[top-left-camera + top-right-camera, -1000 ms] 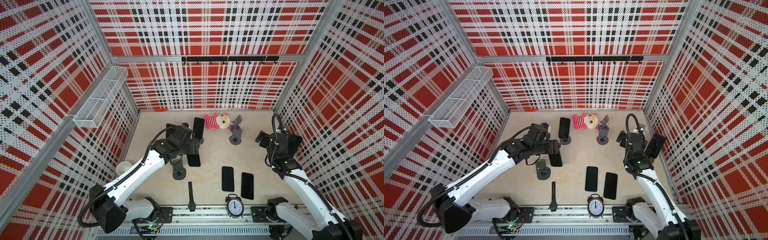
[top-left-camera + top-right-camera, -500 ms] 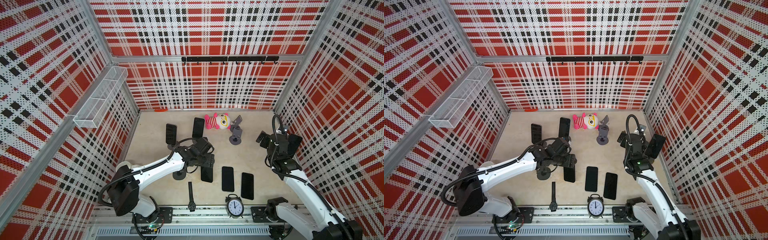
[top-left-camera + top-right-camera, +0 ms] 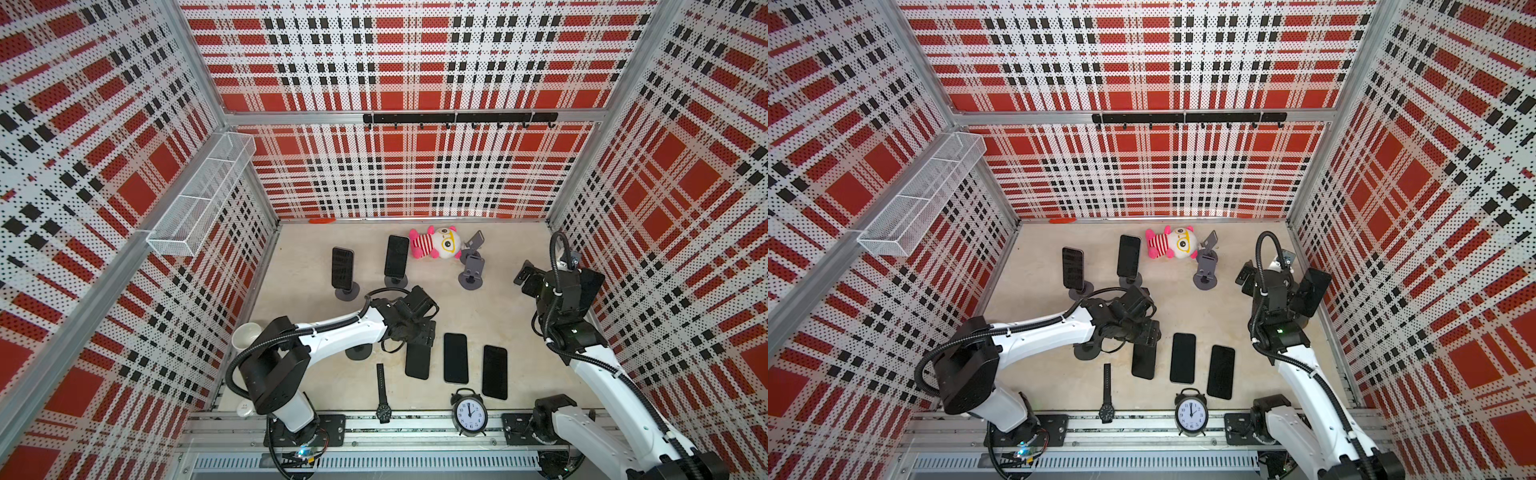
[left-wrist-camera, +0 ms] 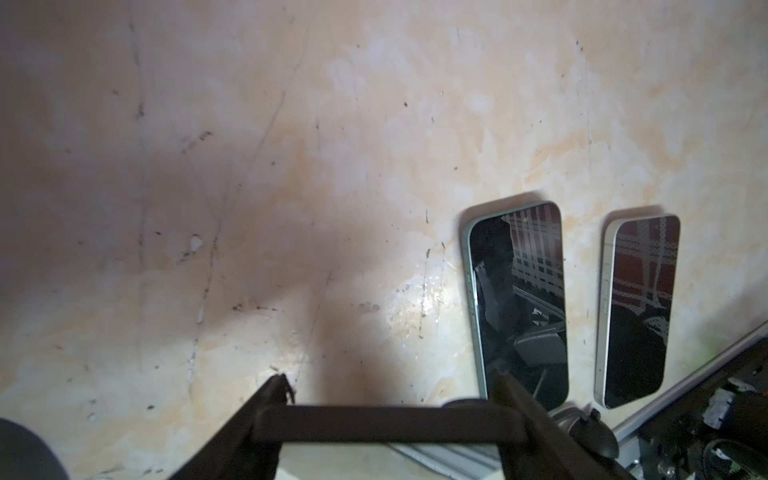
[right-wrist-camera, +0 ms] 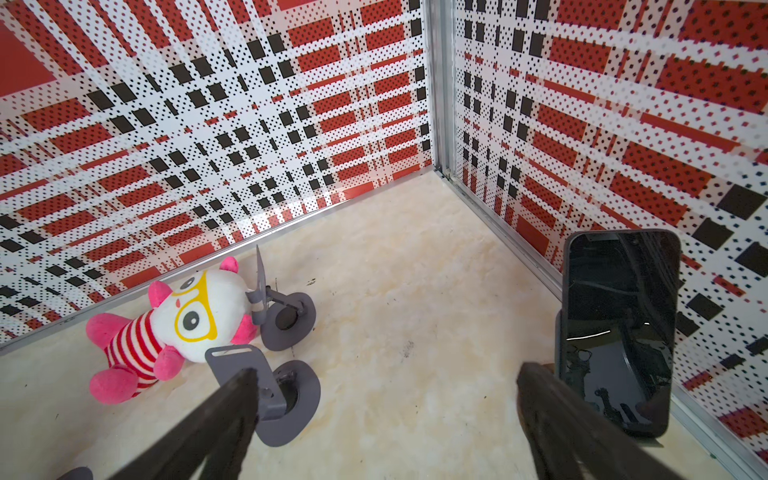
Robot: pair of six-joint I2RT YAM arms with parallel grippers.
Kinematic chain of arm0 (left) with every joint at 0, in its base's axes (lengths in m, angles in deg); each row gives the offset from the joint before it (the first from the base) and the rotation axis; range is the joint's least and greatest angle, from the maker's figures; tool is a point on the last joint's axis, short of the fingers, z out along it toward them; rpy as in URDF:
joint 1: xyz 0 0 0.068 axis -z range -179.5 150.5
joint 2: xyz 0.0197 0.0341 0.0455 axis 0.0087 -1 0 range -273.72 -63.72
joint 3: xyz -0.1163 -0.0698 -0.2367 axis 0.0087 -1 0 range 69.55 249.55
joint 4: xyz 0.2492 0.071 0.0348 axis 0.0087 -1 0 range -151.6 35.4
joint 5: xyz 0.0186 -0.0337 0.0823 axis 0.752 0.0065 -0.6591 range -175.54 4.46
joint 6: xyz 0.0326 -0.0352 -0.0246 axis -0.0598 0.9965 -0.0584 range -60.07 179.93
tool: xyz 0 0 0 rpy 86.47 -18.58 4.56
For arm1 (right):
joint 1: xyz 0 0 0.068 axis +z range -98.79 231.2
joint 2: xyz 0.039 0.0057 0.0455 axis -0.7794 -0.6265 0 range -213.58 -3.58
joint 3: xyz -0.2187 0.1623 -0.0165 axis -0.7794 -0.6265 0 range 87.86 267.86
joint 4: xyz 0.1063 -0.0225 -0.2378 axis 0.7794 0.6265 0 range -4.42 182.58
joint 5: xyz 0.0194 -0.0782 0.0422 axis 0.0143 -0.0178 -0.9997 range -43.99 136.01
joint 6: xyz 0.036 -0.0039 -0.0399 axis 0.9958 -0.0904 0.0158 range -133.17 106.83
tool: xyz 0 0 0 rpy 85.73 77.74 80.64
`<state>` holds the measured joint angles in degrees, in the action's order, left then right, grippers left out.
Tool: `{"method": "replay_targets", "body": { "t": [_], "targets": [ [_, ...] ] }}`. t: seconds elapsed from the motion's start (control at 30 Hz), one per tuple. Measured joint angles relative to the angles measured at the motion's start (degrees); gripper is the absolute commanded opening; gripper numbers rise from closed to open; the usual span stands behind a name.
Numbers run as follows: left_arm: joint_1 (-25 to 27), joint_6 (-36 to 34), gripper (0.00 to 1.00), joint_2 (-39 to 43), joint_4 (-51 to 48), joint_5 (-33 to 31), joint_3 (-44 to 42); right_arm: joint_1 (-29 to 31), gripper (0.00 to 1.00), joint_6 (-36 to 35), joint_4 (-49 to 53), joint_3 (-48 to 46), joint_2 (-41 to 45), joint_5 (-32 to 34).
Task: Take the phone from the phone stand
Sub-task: 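Lift the phone off its stand with the left gripper toward the robot, then lower the held phone onto the table beside the flat phones, left gripper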
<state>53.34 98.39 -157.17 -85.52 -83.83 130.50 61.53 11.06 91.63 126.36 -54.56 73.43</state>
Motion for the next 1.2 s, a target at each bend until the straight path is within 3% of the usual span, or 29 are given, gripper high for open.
{"method": "replay_targets", "body": {
  "t": [0.7, 1.2],
  "targets": [
    [4.09, 11.26, 0.5, -4.13, 4.68, -7.21, -4.76, -0.02, 1.0, 0.09, -0.42, -1.09, 3.34, 0.35],
    [5.42, 13.9, 0.53, -6.71, 7.52, -8.63, -4.17, 0.0, 1.0, 3.87, -0.11, -3.63, 4.57, -0.55]
  ]
}}
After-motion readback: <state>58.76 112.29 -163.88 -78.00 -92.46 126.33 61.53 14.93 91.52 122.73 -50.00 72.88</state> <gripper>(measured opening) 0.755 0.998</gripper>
